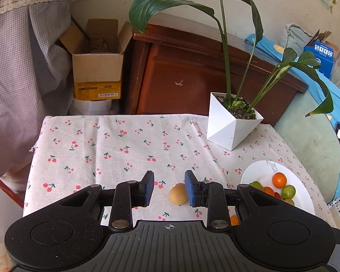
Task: Organize fruits
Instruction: 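Move both tools back toward the brown kiwi and orange on the cloth, then grasp the brown kiwi with the left tool while the right tool grasps the orange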
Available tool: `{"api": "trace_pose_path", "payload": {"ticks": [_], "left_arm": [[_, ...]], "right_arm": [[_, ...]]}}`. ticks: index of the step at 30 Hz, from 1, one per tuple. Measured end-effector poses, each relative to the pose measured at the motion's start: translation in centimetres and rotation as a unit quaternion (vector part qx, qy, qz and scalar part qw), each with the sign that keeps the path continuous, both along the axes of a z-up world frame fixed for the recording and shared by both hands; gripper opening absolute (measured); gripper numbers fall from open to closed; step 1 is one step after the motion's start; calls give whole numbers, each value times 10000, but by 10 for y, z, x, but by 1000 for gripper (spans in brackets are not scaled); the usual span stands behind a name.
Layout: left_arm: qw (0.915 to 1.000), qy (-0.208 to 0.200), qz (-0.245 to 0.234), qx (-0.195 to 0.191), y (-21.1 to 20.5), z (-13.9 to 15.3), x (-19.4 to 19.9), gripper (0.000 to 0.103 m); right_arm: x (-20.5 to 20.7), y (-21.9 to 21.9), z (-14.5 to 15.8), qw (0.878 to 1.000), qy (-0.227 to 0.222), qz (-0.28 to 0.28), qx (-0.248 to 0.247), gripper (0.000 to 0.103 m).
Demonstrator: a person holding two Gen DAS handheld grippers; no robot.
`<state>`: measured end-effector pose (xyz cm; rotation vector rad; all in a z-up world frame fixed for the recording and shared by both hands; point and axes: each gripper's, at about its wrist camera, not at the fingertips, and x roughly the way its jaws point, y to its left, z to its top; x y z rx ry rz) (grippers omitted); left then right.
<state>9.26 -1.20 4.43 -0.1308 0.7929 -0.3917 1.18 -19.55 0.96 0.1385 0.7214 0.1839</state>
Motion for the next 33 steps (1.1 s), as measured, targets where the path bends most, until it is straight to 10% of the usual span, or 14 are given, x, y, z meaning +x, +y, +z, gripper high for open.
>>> {"api": "trace_pose_path", "payload": {"ticks": [33], "left_arm": [[9991,248,-271,190,-18,-23,4,28]], "right_arm": [[1,13,-12,9993,130,177,-301,32]]}}
